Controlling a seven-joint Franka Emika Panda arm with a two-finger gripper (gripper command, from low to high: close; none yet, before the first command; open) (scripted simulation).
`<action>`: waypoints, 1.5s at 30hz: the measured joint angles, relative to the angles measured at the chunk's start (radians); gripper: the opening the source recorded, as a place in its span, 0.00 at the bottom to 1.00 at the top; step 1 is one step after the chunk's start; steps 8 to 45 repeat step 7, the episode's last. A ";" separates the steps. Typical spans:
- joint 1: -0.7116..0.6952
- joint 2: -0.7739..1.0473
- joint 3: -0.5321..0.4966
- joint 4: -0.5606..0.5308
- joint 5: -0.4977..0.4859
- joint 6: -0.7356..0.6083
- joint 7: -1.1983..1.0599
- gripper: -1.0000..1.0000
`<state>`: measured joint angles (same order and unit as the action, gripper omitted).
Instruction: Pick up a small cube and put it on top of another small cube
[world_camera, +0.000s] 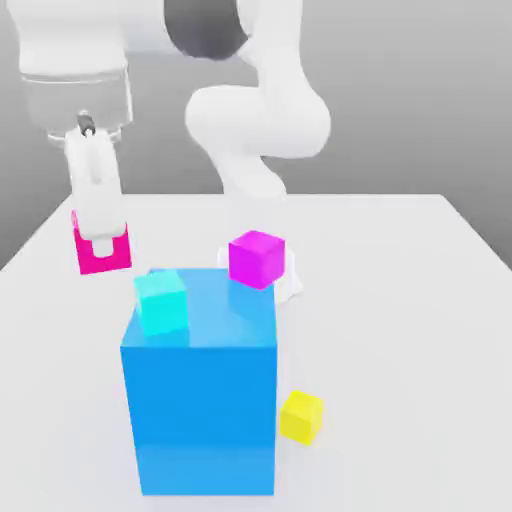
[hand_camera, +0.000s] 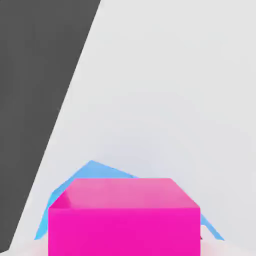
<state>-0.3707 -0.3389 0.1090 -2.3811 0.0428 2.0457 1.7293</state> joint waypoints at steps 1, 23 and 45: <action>0.004 0.006 0.007 -0.014 0.003 0.020 0.010 0.00; 0.009 0.042 0.016 -0.078 0.005 0.119 0.021 1.00; 0.009 0.042 0.016 -0.078 0.005 0.119 0.021 1.00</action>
